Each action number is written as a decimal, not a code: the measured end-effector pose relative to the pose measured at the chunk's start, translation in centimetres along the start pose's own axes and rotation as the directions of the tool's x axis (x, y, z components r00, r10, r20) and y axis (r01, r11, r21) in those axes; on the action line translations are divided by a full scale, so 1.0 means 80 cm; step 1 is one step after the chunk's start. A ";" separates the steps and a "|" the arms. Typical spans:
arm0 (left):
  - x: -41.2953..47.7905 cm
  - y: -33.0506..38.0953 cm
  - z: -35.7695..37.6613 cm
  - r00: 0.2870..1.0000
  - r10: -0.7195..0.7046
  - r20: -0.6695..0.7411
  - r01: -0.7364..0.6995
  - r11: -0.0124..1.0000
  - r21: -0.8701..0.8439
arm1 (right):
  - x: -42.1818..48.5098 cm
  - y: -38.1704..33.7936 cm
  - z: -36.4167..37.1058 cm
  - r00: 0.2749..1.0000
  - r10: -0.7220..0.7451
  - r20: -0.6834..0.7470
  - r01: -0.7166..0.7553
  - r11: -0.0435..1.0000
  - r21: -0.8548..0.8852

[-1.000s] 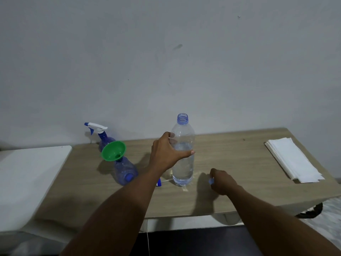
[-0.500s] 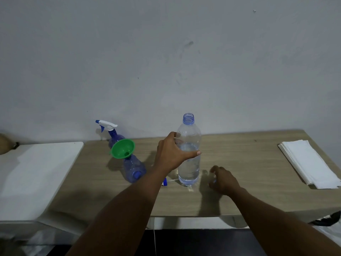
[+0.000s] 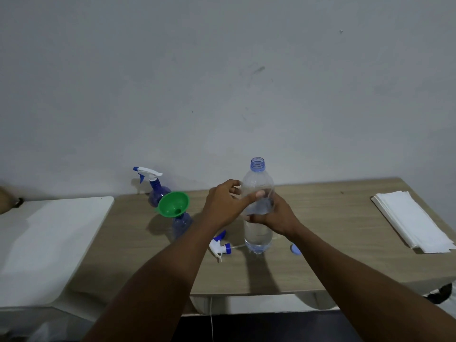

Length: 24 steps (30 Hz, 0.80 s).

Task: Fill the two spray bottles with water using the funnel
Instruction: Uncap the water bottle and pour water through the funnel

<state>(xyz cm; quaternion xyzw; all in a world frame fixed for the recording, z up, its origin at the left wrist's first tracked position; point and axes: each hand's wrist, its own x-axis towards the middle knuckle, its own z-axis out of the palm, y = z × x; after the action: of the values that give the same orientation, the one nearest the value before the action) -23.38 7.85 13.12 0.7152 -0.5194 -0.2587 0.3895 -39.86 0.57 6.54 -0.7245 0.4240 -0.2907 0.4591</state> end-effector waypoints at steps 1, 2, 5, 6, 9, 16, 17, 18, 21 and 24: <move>-0.004 -0.005 -0.007 0.998 0.016 -0.057 -0.015 1.000 0.027 | -0.001 -0.002 0.001 1.000 0.016 -0.016 -0.016 1.000 0.007; -0.009 -0.014 -0.013 0.993 0.038 -0.112 -0.032 0.998 0.056 | -0.002 -0.005 0.003 0.999 0.030 -0.032 -0.030 0.999 0.021; -0.030 -0.057 -0.028 0.976 0.092 -0.198 -0.064 0.988 0.144 | -0.005 -0.010 0.010 0.995 0.056 -0.077 -0.054 0.998 0.033; -0.039 -0.073 -0.032 0.978 0.090 -0.190 -0.055 0.982 0.182 | -0.006 -0.013 0.013 0.993 0.069 -0.099 -0.064 0.997 0.049; -0.071 -0.120 -0.046 0.992 0.022 -0.125 0.017 0.952 0.306 | -0.006 -0.017 0.021 0.982 0.101 -0.157 -0.085 0.991 0.107; -0.105 -0.187 -0.097 0.916 -0.307 -0.260 0.384 0.861 0.333 | -0.002 -0.054 0.025 0.976 0.041 -0.215 -0.016 0.993 0.114; -0.102 -0.188 -0.101 0.916 -0.302 -0.265 0.377 0.874 0.306 | 0.000 -0.061 0.026 0.977 0.023 -0.213 0.001 0.994 0.109; -0.098 -0.189 -0.103 0.923 -0.280 -0.262 0.351 0.893 0.281 | 0.002 -0.067 0.026 0.978 0.008 -0.210 0.015 0.994 0.110; -0.085 -0.177 -0.106 0.942 -0.298 -0.154 0.309 0.950 0.047 | 0.011 -0.083 0.026 0.979 -0.041 -0.201 0.061 0.994 0.092; -0.066 -0.181 -0.106 0.970 -0.238 -0.054 0.232 0.968 -0.092 | 0.019 -0.097 0.022 0.978 -0.084 -0.191 0.089 0.996 0.018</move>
<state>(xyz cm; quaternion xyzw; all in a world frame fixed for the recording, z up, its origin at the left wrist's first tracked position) -10.70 17.53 5.75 0.7626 -0.4066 -0.3015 0.4027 -35.03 1.63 12.97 -0.7052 0.4301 -0.3836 0.4130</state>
